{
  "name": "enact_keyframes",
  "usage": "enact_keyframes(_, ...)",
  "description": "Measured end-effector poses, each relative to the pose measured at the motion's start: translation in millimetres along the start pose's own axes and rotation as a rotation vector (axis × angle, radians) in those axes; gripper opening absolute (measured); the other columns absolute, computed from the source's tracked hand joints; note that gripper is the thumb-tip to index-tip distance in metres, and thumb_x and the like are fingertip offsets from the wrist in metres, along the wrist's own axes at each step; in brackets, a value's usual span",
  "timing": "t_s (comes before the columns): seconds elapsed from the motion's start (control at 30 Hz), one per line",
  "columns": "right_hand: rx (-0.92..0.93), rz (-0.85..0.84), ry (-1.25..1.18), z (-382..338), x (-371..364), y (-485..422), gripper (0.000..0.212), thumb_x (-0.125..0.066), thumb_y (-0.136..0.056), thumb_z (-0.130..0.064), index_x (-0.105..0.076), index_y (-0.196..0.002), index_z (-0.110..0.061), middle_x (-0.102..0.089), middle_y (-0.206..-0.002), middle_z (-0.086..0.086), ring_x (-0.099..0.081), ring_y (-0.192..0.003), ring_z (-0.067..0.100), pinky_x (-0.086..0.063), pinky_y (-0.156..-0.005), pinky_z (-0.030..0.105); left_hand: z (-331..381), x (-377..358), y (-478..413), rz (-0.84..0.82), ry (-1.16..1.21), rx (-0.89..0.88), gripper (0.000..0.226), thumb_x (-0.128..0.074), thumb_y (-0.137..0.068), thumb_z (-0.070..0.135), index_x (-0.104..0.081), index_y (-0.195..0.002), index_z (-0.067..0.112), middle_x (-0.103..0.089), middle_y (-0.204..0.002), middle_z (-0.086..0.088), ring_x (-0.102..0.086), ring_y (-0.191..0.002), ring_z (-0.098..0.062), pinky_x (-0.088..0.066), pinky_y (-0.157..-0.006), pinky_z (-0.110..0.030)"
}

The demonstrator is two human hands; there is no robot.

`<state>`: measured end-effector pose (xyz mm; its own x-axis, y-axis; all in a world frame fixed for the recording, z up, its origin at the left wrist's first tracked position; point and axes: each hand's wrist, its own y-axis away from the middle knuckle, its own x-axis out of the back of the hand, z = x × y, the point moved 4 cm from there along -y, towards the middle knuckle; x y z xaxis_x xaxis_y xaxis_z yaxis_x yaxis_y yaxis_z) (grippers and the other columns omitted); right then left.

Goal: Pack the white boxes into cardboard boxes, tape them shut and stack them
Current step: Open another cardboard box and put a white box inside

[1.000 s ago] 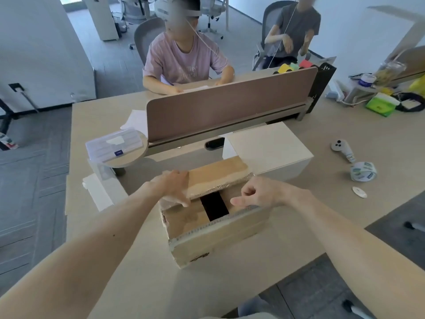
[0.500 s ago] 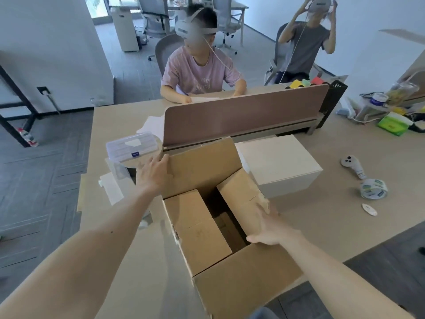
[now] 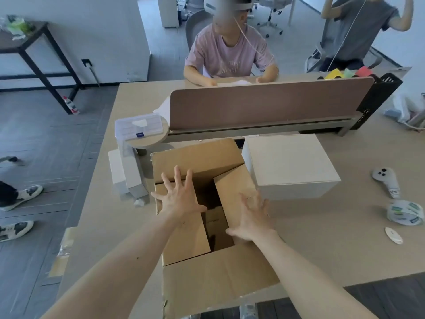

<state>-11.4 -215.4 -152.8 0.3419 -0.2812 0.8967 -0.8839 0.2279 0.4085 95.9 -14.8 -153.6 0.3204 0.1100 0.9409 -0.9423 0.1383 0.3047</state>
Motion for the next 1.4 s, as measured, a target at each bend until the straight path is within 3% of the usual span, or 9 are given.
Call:
enact_keyframes(0.33,0.173,0.037,0.037,-3.3,-4.9,-17.5,0.11,-0.073,-0.066,-0.065,-0.006,-0.148,-0.035,0.03,-0.155,0.012,0.01,-0.145,0.049,-0.032,-0.105,0.069,-14.8,25.8,29.4,0.051,0.342,0.121,0.096,-0.072,-0.081,0.035,-0.011,-0.154,0.036,-0.001,-0.166,-0.006,0.0,-0.15,-0.045,-0.019,-0.116,-0.067)
enact_keyframes(0.47,0.305,0.066,0.153,-44.4,-5.4,-13.6,0.107,-0.071,-0.068,-0.068,-0.011,-0.15,-0.035,0.024,-0.158,0.014,0.013,-0.143,0.052,-0.02,-0.106,0.074,-44.9,47.6,59.6,0.063,0.569,0.188,0.095,-0.063,-0.087,0.012,-0.004,-0.157,0.037,-0.011,-0.166,0.0,-0.014,-0.152,-0.032,-0.027,-0.118,-0.055)
enact_keyframes(0.63,0.418,0.052,0.285,-100.6,-23.6,-12.6,0.092,-0.065,-0.08,-0.059,-0.01,-0.152,-0.044,0.019,-0.16,0.011,0.016,-0.143,0.045,-0.012,-0.102,0.078,-89.1,78.7,104.2,0.084,0.459,0.234,0.103,-0.055,-0.082,-0.001,0.005,-0.159,0.031,-0.013,-0.167,-0.003,-0.021,-0.151,-0.026,-0.03,-0.112,-0.033)
enact_keyframes(0.73,0.463,0.061,0.323,-119.4,-31.5,-5.5,0.07,-0.053,-0.093,-0.031,-0.018,-0.153,-0.041,0.017,-0.16,0.011,0.015,-0.144,0.044,-0.011,-0.104,0.077,-105.1,96.5,122.1,0.096,0.189,0.253,0.104,-0.058,-0.079,0.0,-0.001,-0.159,0.032,-0.001,-0.167,-0.001,-0.009,-0.153,-0.027,-0.027,-0.116,-0.048)
enact_keyframes(0.8,0.457,0.04,0.347,-126.4,-32.5,-6.1,0.07,-0.052,-0.092,-0.022,-0.021,-0.152,-0.039,0.017,-0.16,0.013,0.015,-0.145,0.044,-0.007,-0.105,0.077,-116.9,103.7,127.9,0.111,-0.035,0.279,0.099,-0.057,-0.079,0.0,-0.008,-0.158,0.033,0.007,-0.167,-0.001,0.005,-0.154,-0.029,-0.008,-0.117,-0.064)
enact_keyframes(0.9,0.453,0.05,0.373,-133.6,-31.0,-6.6,0.066,-0.056,-0.092,-0.02,-0.029,-0.15,-0.036,0.013,-0.161,0.013,0.013,-0.146,0.043,-0.007,-0.108,0.073,-136.3,85.7,131.7,0.011,-0.301,0.268,0.086,-0.06,-0.086,0.005,-0.018,-0.156,0.031,0.003,-0.166,-0.011,0.01,-0.153,-0.033,0.01,-0.118,-0.062)
enact_keyframes(1.03,0.479,0.106,0.362,-133.1,-20.9,-8.2,0.031,-0.049,-0.097,-0.023,-0.059,-0.125,-0.028,0.0,-0.16,0.011,0.006,-0.146,0.04,-0.01,-0.112,0.069,-134.7,49.1,126.7,-0.14,-0.22,0.267,0.069,-0.056,-0.094,0.034,-0.024,-0.155,0.035,-0.011,-0.164,-0.014,-0.008,-0.15,-0.046,-0.008,-0.12,-0.064)
enact_keyframes(1.17,0.447,0.103,0.378,-123.6,-10.4,-11.0,0.032,-0.054,-0.094,-0.02,-0.059,-0.124,-0.029,0.001,-0.162,0.011,0.01,-0.147,0.043,-0.002,-0.111,0.072,-115.1,20.6,108.5,-0.225,-0.131,0.295,0.083,-0.066,-0.09,0.05,-0.016,-0.156,0.041,0.003,-0.167,-0.007,-0.004,-0.149,-0.051,-0.016,-0.113,-0.073)
enact_keyframes(1.4,0.466,0.182,0.335,-113.2,36.1,-1.2,0.053,-0.065,-0.087,-0.025,-0.047,-0.137,-0.032,-0.007,-0.162,0.008,-0.003,-0.148,0.04,-0.007,-0.115,0.068,-104.0,6.6,79.8,-0.272,-0.126,0.328,0.101,-0.071,-0.087,0.007,-0.009,-0.157,0.044,0.019,-0.165,-0.006,-0.002,-0.149,-0.052,-0.042,-0.106,-0.063)
